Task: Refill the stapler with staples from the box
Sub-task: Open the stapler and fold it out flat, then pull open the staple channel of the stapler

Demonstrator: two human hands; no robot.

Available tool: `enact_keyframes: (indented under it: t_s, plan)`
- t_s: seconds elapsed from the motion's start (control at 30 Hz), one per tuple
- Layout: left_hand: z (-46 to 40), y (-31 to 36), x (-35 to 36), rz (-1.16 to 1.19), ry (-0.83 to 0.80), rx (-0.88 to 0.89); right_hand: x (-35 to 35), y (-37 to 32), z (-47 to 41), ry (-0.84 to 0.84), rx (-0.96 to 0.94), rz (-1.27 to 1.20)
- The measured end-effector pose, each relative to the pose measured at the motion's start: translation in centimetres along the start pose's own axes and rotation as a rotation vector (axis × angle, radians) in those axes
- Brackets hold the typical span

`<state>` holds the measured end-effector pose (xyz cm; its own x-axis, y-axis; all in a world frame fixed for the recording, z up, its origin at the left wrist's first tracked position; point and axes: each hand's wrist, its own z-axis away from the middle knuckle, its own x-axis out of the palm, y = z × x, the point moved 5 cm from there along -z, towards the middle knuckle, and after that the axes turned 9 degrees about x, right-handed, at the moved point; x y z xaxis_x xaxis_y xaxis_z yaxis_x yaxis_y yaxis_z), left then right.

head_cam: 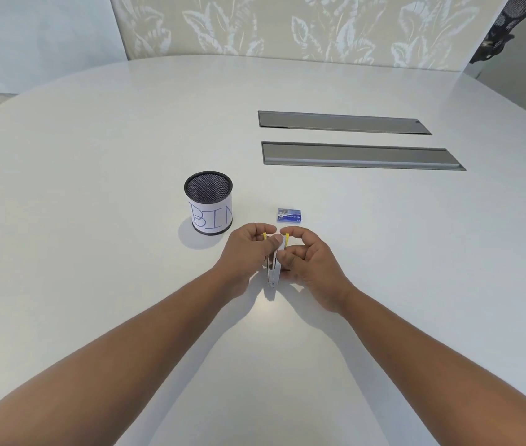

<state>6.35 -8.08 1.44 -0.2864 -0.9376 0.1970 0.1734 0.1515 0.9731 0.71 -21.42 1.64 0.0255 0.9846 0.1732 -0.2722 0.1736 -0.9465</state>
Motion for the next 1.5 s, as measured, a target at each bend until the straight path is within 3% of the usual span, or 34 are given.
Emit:
enact_keyframes:
  t_s: [0.17,0.37,0.83,1.17,1.5]
  plan:
    - [0.4,-0.1,0.9,0.045,-0.055,-0.066,-0.3,0.0,-0.2,0.035,0.006,0.004]
    - [0.7,-0.6,1.7,0.120,0.009,-0.116,-0.4,0.2,-0.3,0.050,0.005,-0.002]
    - [0.9,-0.4,2.1,-0.049,0.184,-0.032,-0.5,0.3,-0.4,0.071,-0.001,-0.030]
    - [0.9,-1.1,1.1,0.131,0.180,-0.006,-0.8,0.3,0.1,0.118,-0.011,-0.037]
    - [0.3,-0.6,0.8,0.015,0.155,0.037,-2.1,-0.8,1.5,0.176,0.004,0.564]
